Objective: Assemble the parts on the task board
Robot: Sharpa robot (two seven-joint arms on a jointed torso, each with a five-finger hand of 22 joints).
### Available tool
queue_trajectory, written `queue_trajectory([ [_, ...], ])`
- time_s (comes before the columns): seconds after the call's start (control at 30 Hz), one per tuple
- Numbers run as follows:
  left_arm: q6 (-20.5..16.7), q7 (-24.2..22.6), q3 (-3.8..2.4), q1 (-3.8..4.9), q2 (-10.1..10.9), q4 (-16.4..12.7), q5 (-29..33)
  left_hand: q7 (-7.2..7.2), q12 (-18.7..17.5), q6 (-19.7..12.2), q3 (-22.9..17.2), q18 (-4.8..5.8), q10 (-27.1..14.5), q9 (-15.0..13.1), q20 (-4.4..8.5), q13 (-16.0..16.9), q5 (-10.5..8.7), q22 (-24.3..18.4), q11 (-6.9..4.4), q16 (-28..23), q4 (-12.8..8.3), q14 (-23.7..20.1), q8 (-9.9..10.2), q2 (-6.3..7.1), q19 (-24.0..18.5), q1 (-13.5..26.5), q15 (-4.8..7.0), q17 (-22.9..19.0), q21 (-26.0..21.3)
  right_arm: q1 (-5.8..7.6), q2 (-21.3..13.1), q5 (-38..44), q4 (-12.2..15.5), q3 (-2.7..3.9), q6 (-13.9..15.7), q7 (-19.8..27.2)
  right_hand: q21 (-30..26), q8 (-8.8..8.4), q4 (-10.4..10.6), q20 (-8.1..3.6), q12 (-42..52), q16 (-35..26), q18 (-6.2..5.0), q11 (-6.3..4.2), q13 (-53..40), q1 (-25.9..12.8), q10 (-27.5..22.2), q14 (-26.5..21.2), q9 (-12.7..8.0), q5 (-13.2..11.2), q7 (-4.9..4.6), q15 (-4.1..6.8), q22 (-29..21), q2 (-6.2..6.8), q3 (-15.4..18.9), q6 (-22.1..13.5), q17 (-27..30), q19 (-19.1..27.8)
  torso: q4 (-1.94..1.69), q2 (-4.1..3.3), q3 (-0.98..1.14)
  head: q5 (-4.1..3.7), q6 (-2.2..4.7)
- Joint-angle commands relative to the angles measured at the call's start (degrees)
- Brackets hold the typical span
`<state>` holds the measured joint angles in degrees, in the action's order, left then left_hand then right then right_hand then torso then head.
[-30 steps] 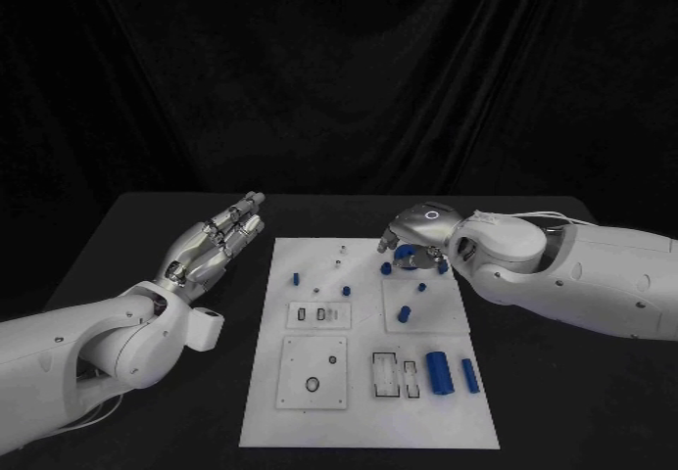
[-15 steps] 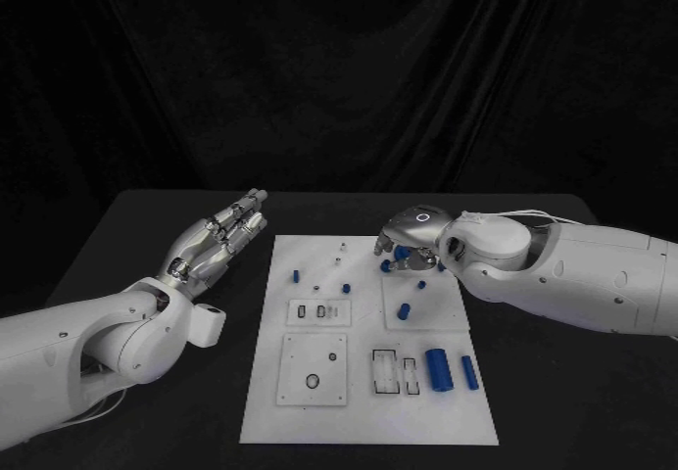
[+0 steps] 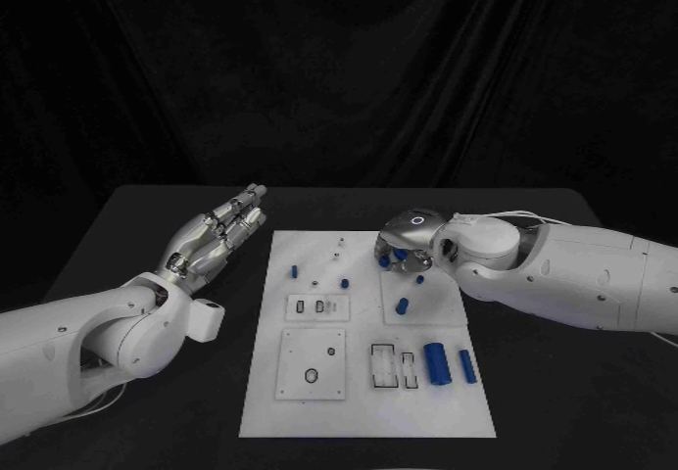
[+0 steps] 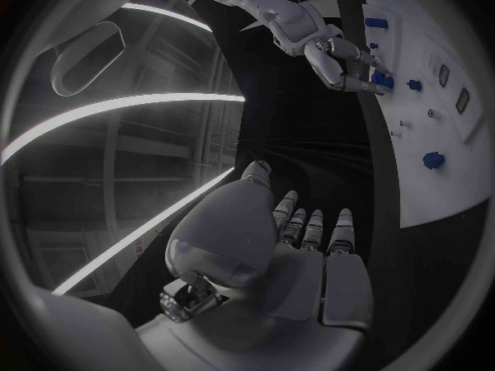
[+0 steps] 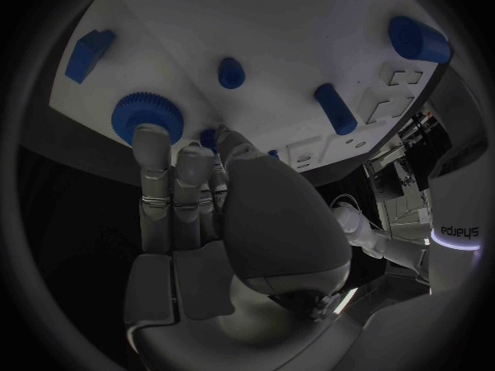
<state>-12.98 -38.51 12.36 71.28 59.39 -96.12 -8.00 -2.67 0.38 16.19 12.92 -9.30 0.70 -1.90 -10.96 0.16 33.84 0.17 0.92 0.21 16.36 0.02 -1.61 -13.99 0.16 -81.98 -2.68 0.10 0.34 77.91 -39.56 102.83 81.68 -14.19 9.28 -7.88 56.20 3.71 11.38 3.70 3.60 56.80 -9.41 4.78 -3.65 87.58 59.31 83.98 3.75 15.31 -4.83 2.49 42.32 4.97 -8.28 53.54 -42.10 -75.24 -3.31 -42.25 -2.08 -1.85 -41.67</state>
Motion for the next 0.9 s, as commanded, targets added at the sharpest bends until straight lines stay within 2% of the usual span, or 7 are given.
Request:
queue_trajectory([
  [0.03,0.9,-8.9,-0.05,0.17,-0.2,0.1,-0.3,-0.4,-0.2,0.0,-0.4,-1.05,-0.1,-0.1,-0.42,0.0,0.27,0.1,0.46,-0.2,0.0,0.0,-0.4,-0.06,0.2,-0.7,-0.6,-0.1,0.0,-0.41,0.4,0.5,-0.7,0.03,0.8,1.0,0.3,0.43,-0.3,-0.16,0.1,0.3,0.56,-0.43,0.1,0.6,0.8,-0.3,0.2,0.5,-0.47,0.01,0.4,-0.89,-1.6,1.1,0.1,0.5,-0.01,-0.02,0.02,0.08,0.02],
  [0.2,1.0,-8.8,-0.05,0.17,-0.2,0.2,-0.3,-0.44,-0.2,0.1,-0.4,-1.05,0.0,-0.1,-0.47,0.0,0.35,0.1,0.51,-0.2,0.0,0.0,-0.4,-0.06,0.2,-0.8,-0.67,-0.1,0.0,-0.71,0.6,0.2,-1.1,0.03,3.4,2.2,1.5,1.91,-0.6,-0.86,0.3,0.9,0.73,-1.7,0.1,1.7,3.8,-0.4,0.6,-1.3,-1.02,0.82,2.4,-1.92,-5.8,6.1,-0.6,0.8,-0.04,-0.03,0.02,0.41,-0.37],
  [0.27,1.0,-8.8,-0.05,0.17,-0.2,0.3,-0.3,-0.47,-0.2,0.1,-0.5,-1.05,0.0,-0.1,-0.52,0.0,0.38,0.1,0.56,-0.2,0.0,0.0,-0.4,-0.06,0.2,-0.8,-0.72,-0.1,0.0,-0.76,0.6,-0.3,-1.2,0.03,4.4,2.7,2.1,2.63,-1.2,-1.0,0.6,1.3,0.85,-1.97,0.0,2.4,6.0,-0.3,0.9,-2.7,-0.93,1.0,3.3,-2.44,-7.4,8.2,-1.0,0.8,-0.05,-0.03,0.02,0.52,-0.43],
  [0.3,1.0,-8.8,-0.05,0.17,-0.2,0.3,-0.3,-0.51,-0.2,0.2,-0.5,-1.06,0.0,-0.1,-0.57,0.1,0.44,0.1,0.6,-0.2,0.0,0.0,-0.4,-0.08,0.2,-0.9,-0.77,-0.1,0.0,-0.78,0.5,-0.8,-1.1,0.03,5.2,3.0,2.3,2.69,-1.7,-1.01,0.3,1.4,0.95,-2.0,0.1,2.8,7.2,-0.3,0.9,-5.1,-0.87,1.08,3.8,-2.5,-8.9,9.0,-1.1,0.9,-0.02,-0.01,0.01,0.61,-0.61],
  [0.53,1.2,-8.5,-0.05,0.16,-0.1,0.6,-0.3,-0.63,-0.2,0.4,-0.7,-1.06,0.1,-0.1,-0.71,0.1,0.54,0.1,0.72,-0.2,0.0,0.0,-0.4,-0.2,0.3,-1.1,-0.89,-0.1,0.1,-0.63,-0.8,-4.1,0.2,0.07,9.7,3.7,3.5,2.94,-2.9,-0.31,0.2,2.3,1.29,-1.65,0.1,2.5,10.7,-0.2,1.1,-7.1,-1.76,-0.26,5.7,-2.24,-12.0,11.3,-2.1,0.8,0.01,0.03,0.0,1.36,-0.59],
  [0.77,1.3,-8.2,-0.04,0.16,-0.1,0.8,-0.3,-0.72,-0.1,0.6,-0.8,-1.07,0.1,-0.1,-0.85,0.1,0.62,0.2,0.77,-0.2,0.0,0.0,-0.5,-0.2,0.3,-1.3,-1.01,-0.1,0.1,2.36,-1.0,-7.6,1.8,0.12,8.8,2.5,4.4,2.54,-2.8,0.57,-0.1,3.5,1.43,-1.12,0.2,0.9,11.0,0.0,1.0,-7.7,-2.21,-1.15,7.2,-1.06,-12.4,11.5,-3.7,0.7,0.03,-0.01,-0.04,2.26,-0.57],
  [0.9,1.3,-8.2,-0.04,0.16,-0.2,0.8,-0.3,-0.76,-0.1,0.8,-0.9,-1.07,0.2,-0.2,-0.9,0.1,0.64,0.2,0.8,-0.2,0.0,0.0,-0.5,-0.15,0.4,-1.4,-1.03,-0.1,0.1,3.71,0.1,-8.2,1.5,0.15,7.2,1.7,5.6,2.07,-2.7,0.72,-0.2,5.2,1.6,-1.13,0.2,0.3,10.3,0.3,0.9,-8.3,-2.14,-1.13,8.9,-0.74,-12.6,11.2,-5.9,0.2,-0.21,-0.19,-0.13,2.98,-0.74],
])
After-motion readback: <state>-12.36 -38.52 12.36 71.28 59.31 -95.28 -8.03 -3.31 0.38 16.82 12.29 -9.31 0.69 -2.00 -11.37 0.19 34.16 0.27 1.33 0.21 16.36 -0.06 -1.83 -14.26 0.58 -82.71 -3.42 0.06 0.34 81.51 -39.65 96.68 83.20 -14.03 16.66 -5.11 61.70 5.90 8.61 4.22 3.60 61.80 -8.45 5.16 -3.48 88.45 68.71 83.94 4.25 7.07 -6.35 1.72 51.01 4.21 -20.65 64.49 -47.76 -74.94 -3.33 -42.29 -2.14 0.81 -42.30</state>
